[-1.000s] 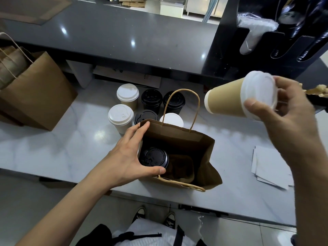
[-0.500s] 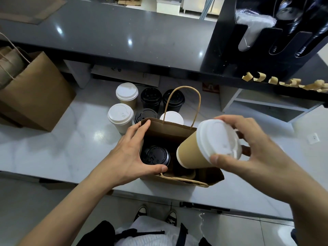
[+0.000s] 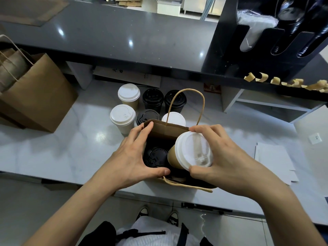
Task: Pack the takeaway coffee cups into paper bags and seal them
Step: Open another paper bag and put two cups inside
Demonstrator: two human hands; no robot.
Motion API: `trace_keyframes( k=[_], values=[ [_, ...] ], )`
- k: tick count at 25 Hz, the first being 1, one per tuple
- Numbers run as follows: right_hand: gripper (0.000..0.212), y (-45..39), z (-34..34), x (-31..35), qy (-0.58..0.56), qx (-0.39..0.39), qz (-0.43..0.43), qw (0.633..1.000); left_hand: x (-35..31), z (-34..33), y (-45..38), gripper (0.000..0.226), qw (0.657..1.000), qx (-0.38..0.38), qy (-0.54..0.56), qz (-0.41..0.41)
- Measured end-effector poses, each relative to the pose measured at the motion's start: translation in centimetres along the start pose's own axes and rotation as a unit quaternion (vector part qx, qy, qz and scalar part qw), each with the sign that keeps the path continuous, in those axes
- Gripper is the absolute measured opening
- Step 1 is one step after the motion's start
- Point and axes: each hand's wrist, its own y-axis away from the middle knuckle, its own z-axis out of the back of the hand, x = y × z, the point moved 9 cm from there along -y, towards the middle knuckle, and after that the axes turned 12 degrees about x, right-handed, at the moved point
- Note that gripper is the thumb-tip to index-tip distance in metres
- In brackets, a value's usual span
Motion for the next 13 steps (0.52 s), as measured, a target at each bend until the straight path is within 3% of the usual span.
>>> trace_keyframes(
  k=[6,13],
  values=[
    [0.08,-0.8,-0.5,-1.6,0.137,0.013,-0.071,0.988,-0.1,0.0,0.0,0.128,1.0,0.002,-0.002,-0.002],
    [0.077,-2.8,-2.0,-2.3,0.22,0.012,-0.071,0.973,-0.1,-0.1,0.0,0.128,1.0,0.001,-0.006,-0.002]
  ],
)
